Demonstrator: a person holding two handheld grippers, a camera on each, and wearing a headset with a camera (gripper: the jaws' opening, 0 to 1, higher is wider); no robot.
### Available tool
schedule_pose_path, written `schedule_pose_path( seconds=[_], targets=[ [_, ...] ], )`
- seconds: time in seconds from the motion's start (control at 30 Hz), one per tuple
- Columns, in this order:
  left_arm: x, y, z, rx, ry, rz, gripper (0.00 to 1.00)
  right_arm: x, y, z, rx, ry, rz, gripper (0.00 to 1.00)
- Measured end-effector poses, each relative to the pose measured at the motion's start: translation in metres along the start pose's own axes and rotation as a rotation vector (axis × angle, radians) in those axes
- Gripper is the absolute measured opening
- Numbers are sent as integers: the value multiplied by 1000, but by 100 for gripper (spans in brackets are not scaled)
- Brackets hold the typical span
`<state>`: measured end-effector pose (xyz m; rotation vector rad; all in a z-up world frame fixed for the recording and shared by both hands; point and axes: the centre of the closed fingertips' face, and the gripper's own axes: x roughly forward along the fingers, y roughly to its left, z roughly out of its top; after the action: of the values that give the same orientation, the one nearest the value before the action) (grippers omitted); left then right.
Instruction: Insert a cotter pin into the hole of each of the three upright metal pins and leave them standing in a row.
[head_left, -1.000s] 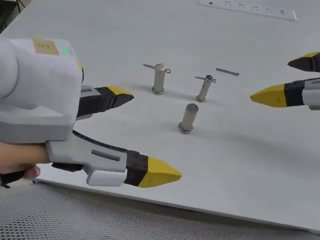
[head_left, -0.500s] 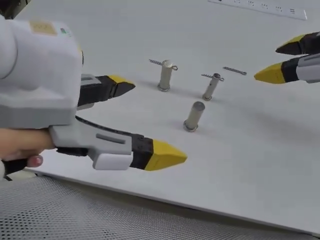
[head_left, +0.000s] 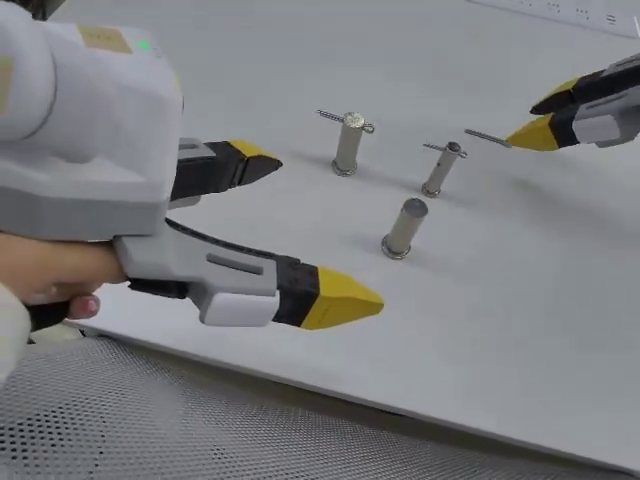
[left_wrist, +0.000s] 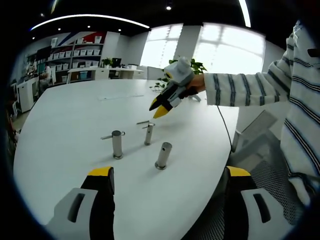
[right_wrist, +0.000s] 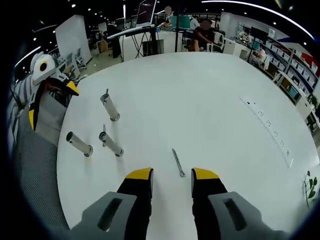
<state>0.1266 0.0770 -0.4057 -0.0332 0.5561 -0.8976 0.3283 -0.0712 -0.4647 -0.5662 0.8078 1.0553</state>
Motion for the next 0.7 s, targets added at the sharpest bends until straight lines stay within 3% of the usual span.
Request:
schedule_pose_path(
  seconds=[0.17,0.27,0.5,0.7],
  targets=[
    [1,1,-2,-9,0,0,88,13,-3,-3,17,14,23,16],
    [0,1,-2,-14,-3,2,87,18,-4,-6,2,38,26,15],
    [0,-1,-4,-21,-6,-4,85,20,0,0,12,51,28,9],
    [0,-2,-5,-23,-4,-9,84,23,6,-2,-32,87,38,5]
  ],
)
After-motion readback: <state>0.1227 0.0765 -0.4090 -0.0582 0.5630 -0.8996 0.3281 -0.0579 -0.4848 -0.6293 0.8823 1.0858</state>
